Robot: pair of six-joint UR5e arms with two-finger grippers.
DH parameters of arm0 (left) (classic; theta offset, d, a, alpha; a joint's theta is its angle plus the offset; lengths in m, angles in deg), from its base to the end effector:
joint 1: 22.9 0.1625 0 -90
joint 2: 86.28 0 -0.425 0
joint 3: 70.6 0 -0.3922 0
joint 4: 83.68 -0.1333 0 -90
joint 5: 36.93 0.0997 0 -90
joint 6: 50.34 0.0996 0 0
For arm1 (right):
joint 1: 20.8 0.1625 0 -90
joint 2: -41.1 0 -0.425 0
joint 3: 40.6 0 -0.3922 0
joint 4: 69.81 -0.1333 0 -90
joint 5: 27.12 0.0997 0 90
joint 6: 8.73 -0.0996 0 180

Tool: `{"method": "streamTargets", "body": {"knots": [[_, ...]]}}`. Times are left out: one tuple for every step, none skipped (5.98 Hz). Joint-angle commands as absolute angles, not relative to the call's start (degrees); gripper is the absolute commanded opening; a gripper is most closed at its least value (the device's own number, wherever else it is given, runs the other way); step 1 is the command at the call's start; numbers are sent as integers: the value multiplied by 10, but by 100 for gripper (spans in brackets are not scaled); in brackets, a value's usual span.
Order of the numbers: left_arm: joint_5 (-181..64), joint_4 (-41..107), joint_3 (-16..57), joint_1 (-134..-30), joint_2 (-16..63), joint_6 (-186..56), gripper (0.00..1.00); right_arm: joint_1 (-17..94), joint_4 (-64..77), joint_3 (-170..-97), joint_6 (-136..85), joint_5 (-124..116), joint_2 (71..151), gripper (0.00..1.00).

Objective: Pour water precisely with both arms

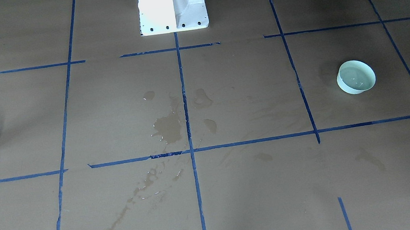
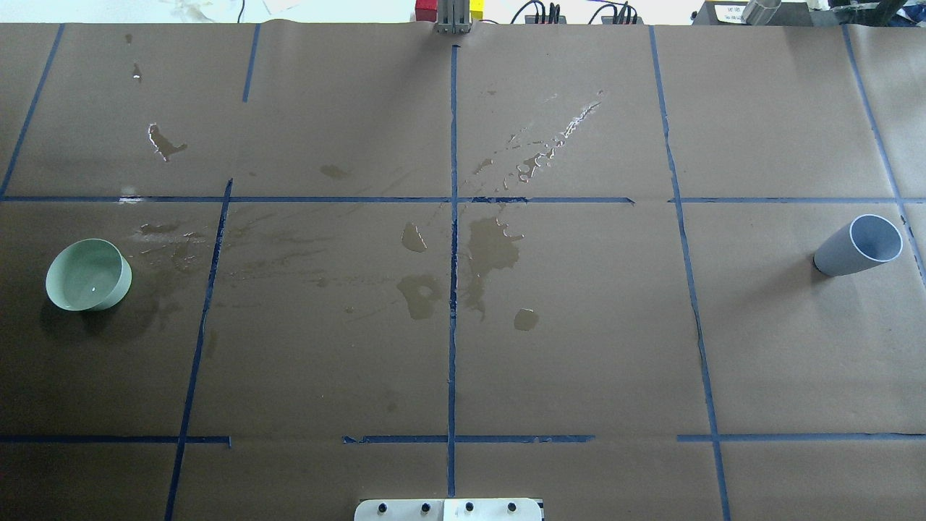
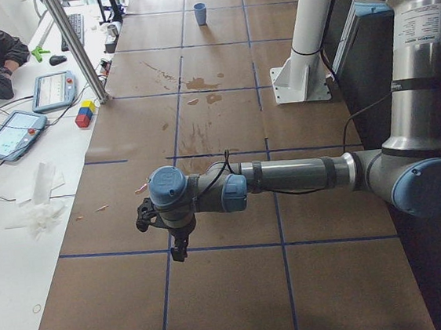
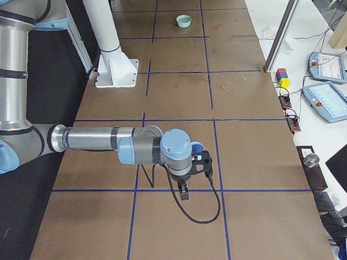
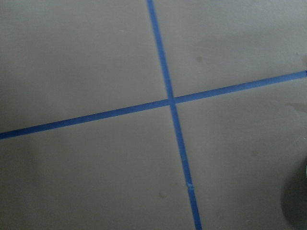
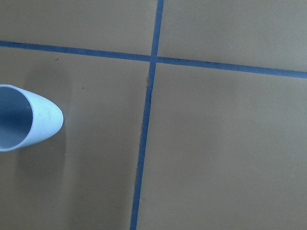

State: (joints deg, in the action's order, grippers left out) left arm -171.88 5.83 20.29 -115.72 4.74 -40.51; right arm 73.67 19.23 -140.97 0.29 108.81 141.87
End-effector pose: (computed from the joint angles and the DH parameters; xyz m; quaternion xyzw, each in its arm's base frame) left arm -0.0875 -0.4973 0.6424 0.0535 0.3787 0.0612 0.9220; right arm 0.0937 -0.4071 0.6510 0.0503 -0.3869 -0.0385 0.9199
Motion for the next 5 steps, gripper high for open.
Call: {"method": "streamTargets", "body": {"knots": [[-1718,49,208,-1160,24,-405,100,733,193,-1410,1,1091,1419,100],[-1724,55,212,-1156,21,-408,100,733,192,-1411,4,1090,1418,100],[-1723,63,207,-1156,18,-402,100,733,191,-1410,5,1090,1419,100],[-1727,67,198,-1156,20,-404,100,733,184,-1410,4,1090,1423,100],[-1726,67,205,-1156,19,-402,100,732,183,-1409,2,1090,1423,100]]}}
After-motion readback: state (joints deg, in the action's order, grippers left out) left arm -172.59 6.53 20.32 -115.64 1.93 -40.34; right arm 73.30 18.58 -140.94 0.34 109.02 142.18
